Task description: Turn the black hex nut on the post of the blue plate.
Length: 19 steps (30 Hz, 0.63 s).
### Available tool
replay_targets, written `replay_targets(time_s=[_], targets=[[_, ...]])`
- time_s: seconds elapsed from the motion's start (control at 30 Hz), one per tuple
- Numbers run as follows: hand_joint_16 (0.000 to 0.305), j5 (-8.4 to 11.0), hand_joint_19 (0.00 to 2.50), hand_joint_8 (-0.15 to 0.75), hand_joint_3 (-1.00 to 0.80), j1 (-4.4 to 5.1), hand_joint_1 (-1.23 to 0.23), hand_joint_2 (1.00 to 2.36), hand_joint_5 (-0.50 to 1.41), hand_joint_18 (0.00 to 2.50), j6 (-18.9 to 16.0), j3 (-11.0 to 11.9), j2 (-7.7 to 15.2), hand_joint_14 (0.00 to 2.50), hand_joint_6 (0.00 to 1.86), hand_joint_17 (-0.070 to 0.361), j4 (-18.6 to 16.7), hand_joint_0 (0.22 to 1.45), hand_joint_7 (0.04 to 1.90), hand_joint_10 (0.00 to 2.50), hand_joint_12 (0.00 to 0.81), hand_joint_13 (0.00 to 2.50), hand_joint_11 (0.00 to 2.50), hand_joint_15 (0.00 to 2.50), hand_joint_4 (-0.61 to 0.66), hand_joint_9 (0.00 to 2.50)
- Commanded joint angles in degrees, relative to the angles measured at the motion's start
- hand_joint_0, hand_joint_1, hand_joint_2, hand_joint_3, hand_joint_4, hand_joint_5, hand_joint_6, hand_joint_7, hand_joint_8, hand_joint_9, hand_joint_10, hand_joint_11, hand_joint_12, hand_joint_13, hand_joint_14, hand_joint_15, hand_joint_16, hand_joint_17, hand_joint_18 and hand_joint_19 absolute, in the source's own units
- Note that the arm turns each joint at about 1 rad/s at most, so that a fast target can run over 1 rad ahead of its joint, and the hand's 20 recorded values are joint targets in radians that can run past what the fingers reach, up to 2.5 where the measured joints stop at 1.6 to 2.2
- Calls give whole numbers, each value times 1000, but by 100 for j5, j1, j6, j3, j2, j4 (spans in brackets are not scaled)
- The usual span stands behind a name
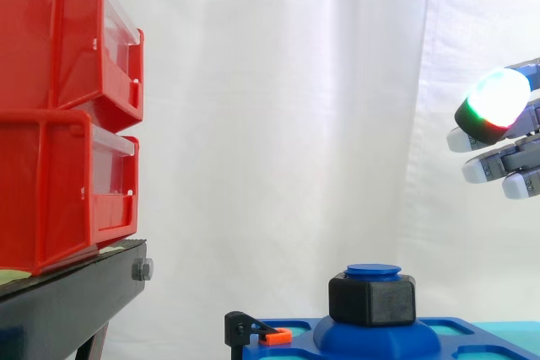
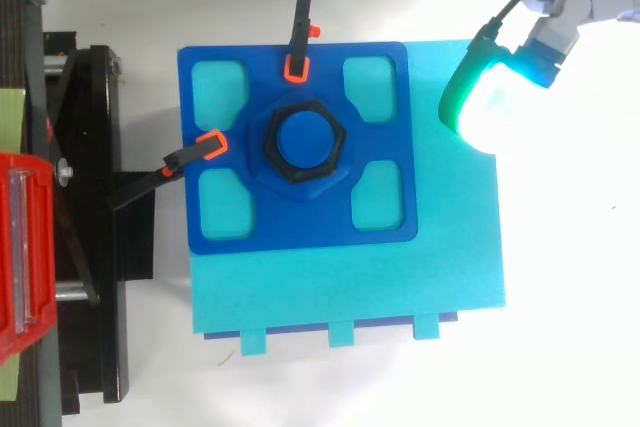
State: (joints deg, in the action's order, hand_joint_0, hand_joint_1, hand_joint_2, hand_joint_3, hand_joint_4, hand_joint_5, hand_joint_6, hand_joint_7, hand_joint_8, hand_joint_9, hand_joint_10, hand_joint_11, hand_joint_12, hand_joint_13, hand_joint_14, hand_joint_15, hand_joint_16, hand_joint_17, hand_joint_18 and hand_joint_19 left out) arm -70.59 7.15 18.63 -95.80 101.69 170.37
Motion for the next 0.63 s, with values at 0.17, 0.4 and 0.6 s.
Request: replay_targets(time_s=[0.17, 0.4, 0.6], targets=[[40, 1, 87, 70, -500, -3, -599, 1000, -300, 0, 0, 0, 0, 0, 501, 89, -4, 465, 823, 0, 272, 0, 0, 0, -70, 0], [39, 1, 99, 59, -500, 6, -589, 1000, -300, 0, 0, 0, 0, 0, 501, 87, -4, 470, 848, 0, 267, 0, 0, 0, -61, 0], [37, 1, 96, 48, -500, -3, -574, 1000, -300, 0, 0, 0, 0, 0, 500, 84, -4, 478, 873, 0, 258, 0, 0, 0, -52, 0]])
